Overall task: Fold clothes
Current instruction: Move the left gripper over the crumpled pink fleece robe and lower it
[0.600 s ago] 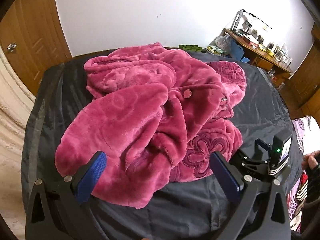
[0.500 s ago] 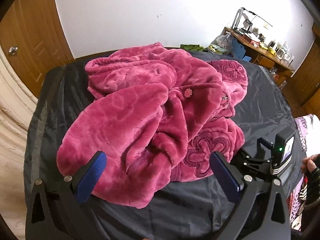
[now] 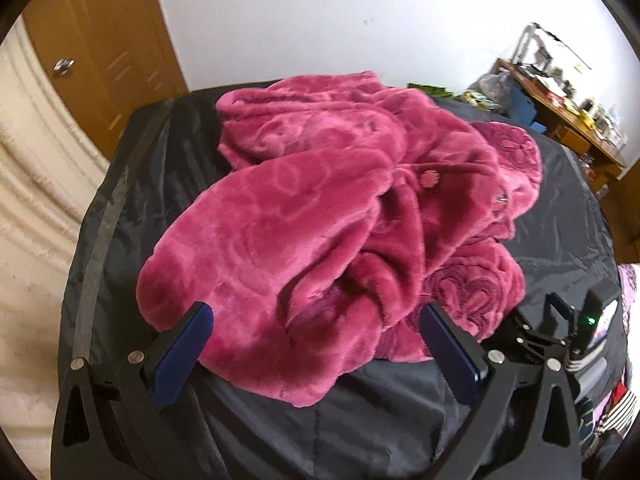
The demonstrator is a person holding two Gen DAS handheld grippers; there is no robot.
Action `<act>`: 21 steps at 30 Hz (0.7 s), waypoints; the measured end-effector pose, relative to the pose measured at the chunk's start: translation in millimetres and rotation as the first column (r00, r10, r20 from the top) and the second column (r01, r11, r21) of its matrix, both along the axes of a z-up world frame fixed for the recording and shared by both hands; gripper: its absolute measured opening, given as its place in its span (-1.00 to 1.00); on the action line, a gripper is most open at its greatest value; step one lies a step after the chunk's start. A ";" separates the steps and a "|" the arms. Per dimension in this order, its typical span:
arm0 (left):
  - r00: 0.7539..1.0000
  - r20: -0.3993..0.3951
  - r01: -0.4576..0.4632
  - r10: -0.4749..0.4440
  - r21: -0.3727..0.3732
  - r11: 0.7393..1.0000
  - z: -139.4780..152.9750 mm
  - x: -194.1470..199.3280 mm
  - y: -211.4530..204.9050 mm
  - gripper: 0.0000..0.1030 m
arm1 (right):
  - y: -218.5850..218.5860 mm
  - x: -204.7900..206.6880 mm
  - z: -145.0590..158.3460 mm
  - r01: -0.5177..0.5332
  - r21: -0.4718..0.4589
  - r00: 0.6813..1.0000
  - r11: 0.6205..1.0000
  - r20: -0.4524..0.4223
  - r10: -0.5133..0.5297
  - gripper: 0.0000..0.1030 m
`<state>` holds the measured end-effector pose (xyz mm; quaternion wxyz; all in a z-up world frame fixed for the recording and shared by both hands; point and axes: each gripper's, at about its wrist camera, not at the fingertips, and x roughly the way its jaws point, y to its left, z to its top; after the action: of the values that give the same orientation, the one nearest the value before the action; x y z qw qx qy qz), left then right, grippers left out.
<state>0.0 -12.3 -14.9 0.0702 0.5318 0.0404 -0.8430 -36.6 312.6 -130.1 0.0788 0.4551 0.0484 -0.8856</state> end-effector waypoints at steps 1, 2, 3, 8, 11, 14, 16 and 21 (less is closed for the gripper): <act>1.000 0.009 -0.011 0.011 -0.004 1.000 -2.1 -0.7 -3.3 1.00 | -0.1 0.0 0.1 0.000 0.000 1.000 1.000 0.000 0.000 1.00; 1.000 0.017 -0.023 0.023 -0.009 1.000 -4.3 -1.5 -6.7 1.00 | -0.2 0.1 0.2 0.000 0.000 1.000 1.000 0.000 0.000 1.00; 0.999 0.027 -0.045 0.046 -0.010 0.999 -6.9 -2.4 -12.9 1.00 | -0.2 0.1 0.2 0.000 0.001 1.000 1.000 0.000 0.000 1.00; 0.990 0.042 -0.133 0.133 0.005 0.991 -17.2 -2.3 -46.9 1.00 | -1.8 0.7 -2.1 0.005 0.001 1.000 1.000 0.000 -0.005 1.00; 0.983 0.045 -0.178 0.176 0.050 0.983 -24.1 -2.8 -71.8 1.00 | -2.4 0.6 -1.9 0.005 0.000 1.000 1.000 0.001 -0.005 1.00; 0.981 0.020 -0.194 0.193 0.140 0.971 -29.7 -3.7 -92.5 1.00 | -3.2 1.1 -1.7 0.005 0.001 1.000 1.000 0.000 -0.005 1.00; 0.978 0.008 -0.206 0.209 0.205 0.957 -35.2 -5.2 -107.4 1.00 | -3.2 1.4 -1.6 0.005 0.001 1.000 1.000 0.000 -0.005 1.00; 0.984 -0.017 -0.172 0.178 0.185 0.968 -43.5 -19.9 -129.0 1.00 | -3.6 2.0 -1.3 0.005 0.002 1.000 1.000 0.000 -0.005 1.00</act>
<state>-19.9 -141.3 -58.4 0.0943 0.5163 0.1654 -0.8350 -34.5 309.0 -131.4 0.0763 0.4555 0.0480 -0.8857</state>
